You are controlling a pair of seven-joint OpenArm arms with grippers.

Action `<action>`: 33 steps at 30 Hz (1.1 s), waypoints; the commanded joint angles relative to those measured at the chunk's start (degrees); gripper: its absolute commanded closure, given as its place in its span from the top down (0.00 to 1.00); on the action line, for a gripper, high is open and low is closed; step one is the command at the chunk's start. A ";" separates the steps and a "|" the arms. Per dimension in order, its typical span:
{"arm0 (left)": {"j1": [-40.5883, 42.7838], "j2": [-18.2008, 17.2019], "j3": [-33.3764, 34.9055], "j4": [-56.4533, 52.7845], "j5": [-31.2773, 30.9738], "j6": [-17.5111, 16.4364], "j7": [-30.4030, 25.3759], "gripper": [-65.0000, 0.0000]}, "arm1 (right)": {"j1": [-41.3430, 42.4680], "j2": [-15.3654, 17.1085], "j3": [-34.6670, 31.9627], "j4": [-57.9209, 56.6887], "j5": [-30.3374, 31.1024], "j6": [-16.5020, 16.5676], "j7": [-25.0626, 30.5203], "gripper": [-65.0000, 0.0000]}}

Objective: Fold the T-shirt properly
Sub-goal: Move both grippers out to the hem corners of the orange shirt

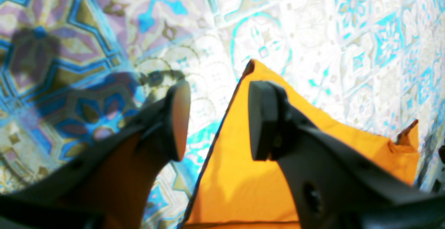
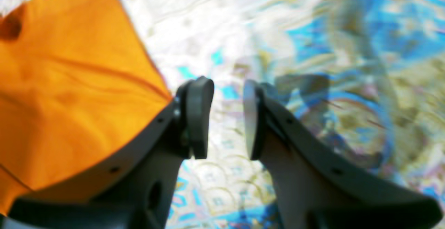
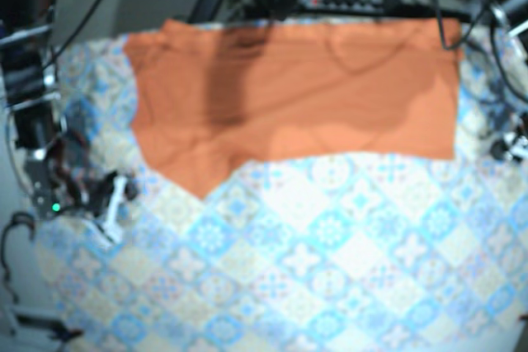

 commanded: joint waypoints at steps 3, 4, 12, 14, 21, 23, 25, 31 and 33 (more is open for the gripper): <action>0.44 -1.72 -0.38 0.87 -1.04 -0.13 -0.63 0.41 | 1.89 -0.49 -3.84 0.78 2.58 0.17 1.01 0.25; 0.61 -1.72 -0.38 0.87 -1.04 -0.13 -0.72 0.41 | 1.89 -0.67 -4.27 0.78 2.84 0.17 1.01 0.25; 2.37 -1.63 -0.47 0.96 -1.39 -0.13 -0.72 0.41 | -2.68 -1.19 -4.19 9.49 3.28 0.17 4.00 0.25; 2.46 -1.63 -0.47 0.96 -1.39 -0.13 -0.72 0.41 | -4.18 -1.11 -4.10 11.60 3.19 0.17 4.88 0.25; 2.46 -1.63 -0.56 0.96 -1.39 -0.13 -0.72 0.41 | -5.58 -1.55 -3.92 13.09 4.60 0.17 4.71 0.25; 2.46 -1.63 -0.56 0.96 -1.39 -0.13 -0.72 0.41 | -5.58 -2.16 -3.84 12.83 8.20 0.17 4.53 0.25; 2.46 -1.63 -0.56 0.96 -1.39 -0.13 -0.72 0.41 | -5.85 -1.99 -1.81 12.65 14.18 0.17 4.35 0.26; 2.46 -1.63 -0.56 0.96 -1.39 -0.13 -0.72 0.41 | -7.69 -1.99 9.97 10.80 27.02 0.17 -2.41 0.32; 2.46 -1.63 -0.56 0.96 -1.39 -0.13 -0.72 0.41 | -9.19 -2.16 13.92 10.98 27.37 0.17 -3.65 0.38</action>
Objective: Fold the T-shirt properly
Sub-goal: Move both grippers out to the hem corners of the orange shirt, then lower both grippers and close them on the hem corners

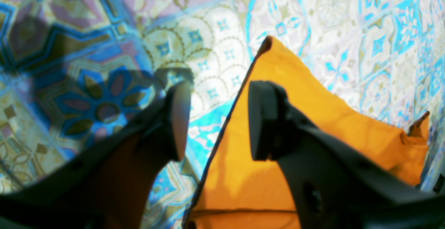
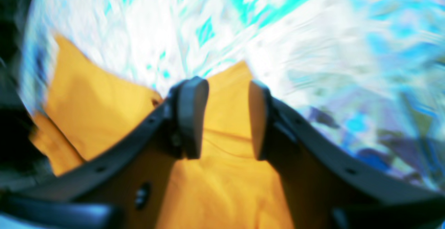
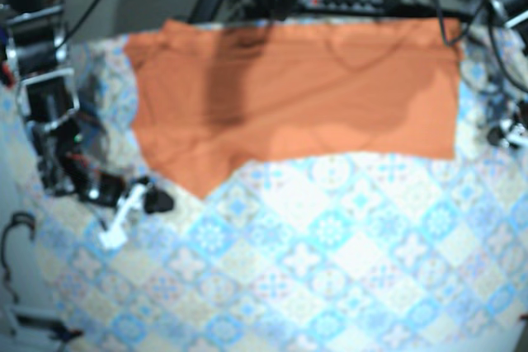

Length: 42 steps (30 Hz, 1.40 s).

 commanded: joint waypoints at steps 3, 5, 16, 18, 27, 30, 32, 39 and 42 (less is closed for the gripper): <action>-0.86 -1.81 -0.45 0.94 -0.82 -0.15 -0.61 0.41 | 0.40 0.02 2.11 0.22 0.97 0.91 -0.39 0.41; -0.86 -1.81 -0.45 0.94 -0.82 -0.15 -0.61 0.41 | 0.40 0.02 1.14 0.13 0.97 0.91 -0.57 0.39; -0.86 -0.75 -0.45 0.94 -0.64 -0.15 -0.61 0.41 | 0.93 -1.21 -0.18 -10.24 0.26 0.91 -1.89 0.33; -0.86 -0.75 -0.45 0.94 -0.64 -0.15 -0.61 0.41 | 2.34 -1.38 -0.26 -12.17 -2.38 0.91 -1.80 0.33; -0.86 -0.75 -0.45 1.03 -0.73 -0.15 -0.61 0.41 | 2.86 -4.64 0.35 -12.88 -14.77 0.91 2.16 0.33; -0.86 -0.75 -0.45 1.03 -0.73 -0.15 -0.61 0.41 | 2.86 -4.81 0.35 -12.88 -15.12 0.91 2.16 0.33; -0.86 -0.75 -0.45 1.03 -0.73 -0.15 -0.61 0.41 | 2.86 -4.90 0.35 -12.88 -15.12 0.91 2.16 0.33; -0.86 -0.75 -0.45 1.03 -0.73 -0.15 -0.61 0.41 | 5.33 -4.90 0.44 -12.79 -15.12 0.91 2.16 0.33; -0.86 -0.75 -0.45 1.03 -0.73 -0.15 -0.61 0.41 | 6.47 -4.90 0.44 -12.79 -15.12 0.91 2.16 0.33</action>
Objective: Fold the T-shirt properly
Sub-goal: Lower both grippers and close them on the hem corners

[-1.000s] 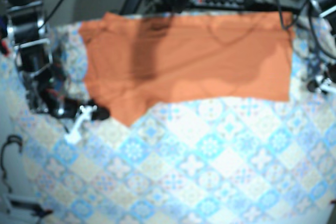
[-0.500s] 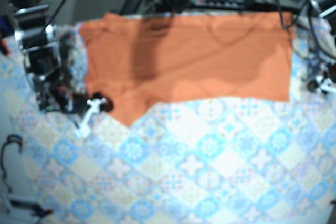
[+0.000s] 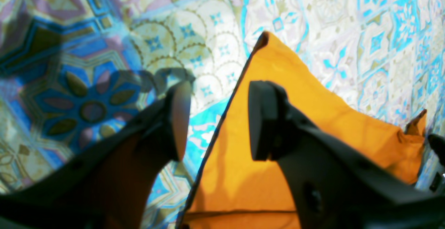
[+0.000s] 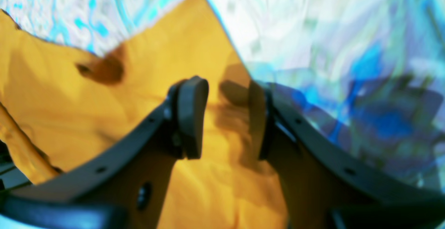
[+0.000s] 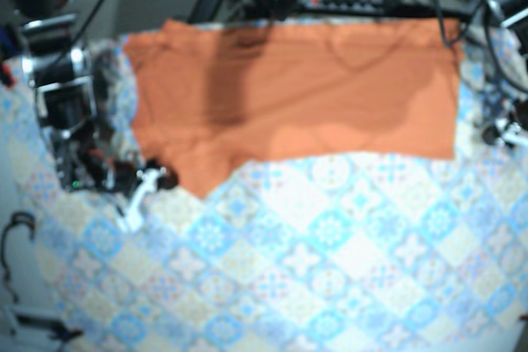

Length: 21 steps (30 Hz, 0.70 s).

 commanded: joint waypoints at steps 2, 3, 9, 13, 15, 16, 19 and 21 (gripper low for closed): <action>-0.82 -1.89 -0.45 1.03 -0.71 -0.17 -0.61 0.41 | 1.70 0.91 0.42 0.74 0.77 0.73 0.52 0.33; -0.82 -1.89 -0.45 1.03 -0.71 -0.17 -0.61 0.41 | 1.70 0.91 0.42 0.74 0.77 0.73 0.52 0.33; -0.82 -1.89 -0.45 1.03 -0.71 -0.17 -0.61 0.41 | 1.62 0.83 -0.20 0.57 0.77 0.73 2.72 0.33; -0.82 -1.89 -0.45 1.03 -0.80 -0.17 -0.61 0.41 | 1.62 0.65 -0.29 -3.21 0.77 0.73 5.27 0.39; -0.82 -1.89 -0.45 1.03 -0.80 -0.17 -0.61 0.41 | 1.62 -0.67 -0.29 -5.59 0.77 0.73 6.94 0.43; -0.82 -1.89 -0.45 1.03 -0.80 -0.17 -0.61 0.41 | 1.70 -0.93 -0.29 -6.29 0.68 0.73 7.38 0.45; -0.82 -1.89 -0.45 1.03 -0.80 -0.17 -0.61 0.41 | 1.70 -1.20 -0.20 -6.64 -1.87 0.73 7.90 0.47; -0.82 -1.89 -0.45 1.03 -0.80 -0.17 -0.61 0.41 | 1.62 -1.28 -0.11 -6.64 -3.19 0.73 7.90 0.47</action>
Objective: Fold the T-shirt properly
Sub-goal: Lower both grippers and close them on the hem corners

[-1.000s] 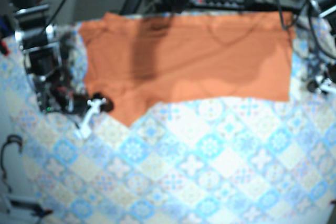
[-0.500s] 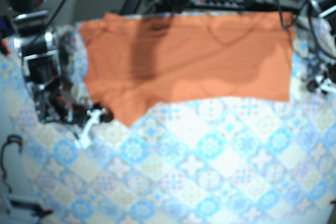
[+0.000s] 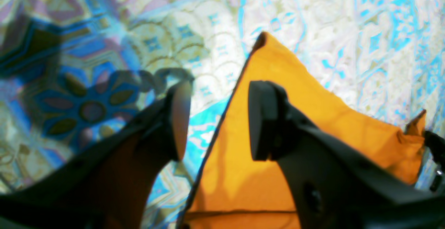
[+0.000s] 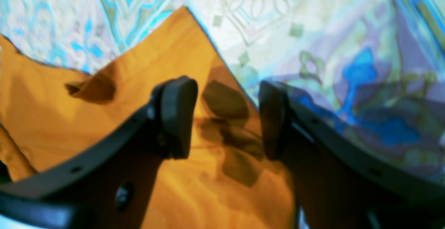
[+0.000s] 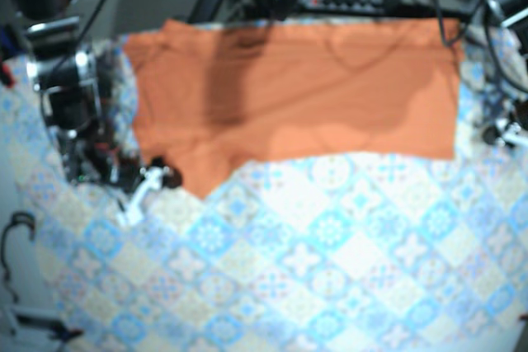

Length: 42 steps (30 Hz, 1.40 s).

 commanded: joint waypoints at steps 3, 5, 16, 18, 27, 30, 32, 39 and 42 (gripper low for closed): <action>-0.86 -1.89 -0.45 0.98 -1.02 -0.17 -0.59 0.41 | 1.07 -0.92 0.28 0.48 -0.20 0.62 0.32 0.47; -0.86 -1.89 -0.45 0.98 -1.02 -0.17 -0.59 0.41 | 0.98 -1.27 0.28 0.39 -0.20 0.62 0.32 0.47; -0.07 -2.06 -0.45 1.07 -1.19 -0.17 -0.59 0.41 | 0.89 -1.45 0.19 0.39 -1.34 0.62 0.23 0.46; -0.07 -2.06 -0.53 1.07 -1.19 -0.17 -0.59 0.41 | 0.89 -1.45 0.19 0.39 -1.34 0.62 0.23 0.42; -0.07 -1.89 -0.53 1.07 -1.19 -0.17 -0.59 0.41 | 0.81 -2.59 0.11 0.57 -4.59 0.62 0.32 0.07; -0.07 -1.80 -0.53 1.07 -1.19 -0.17 -0.50 0.41 | 0.81 -3.03 0.11 0.66 -5.56 0.62 0.32 0.02; -0.07 -1.71 -0.45 1.07 -1.19 -0.17 -0.41 0.41 | 0.81 -3.03 0.11 0.66 -5.65 0.62 0.32 0.00; -0.95 0.40 -0.45 0.90 -1.19 -0.17 -0.50 0.42 | 0.81 -3.12 0.11 0.75 -5.65 0.62 0.32 0.00; -2.53 2.33 -0.36 0.81 -1.10 -0.17 -0.50 0.42 | 0.81 -3.12 0.11 0.75 -5.65 0.62 0.32 0.00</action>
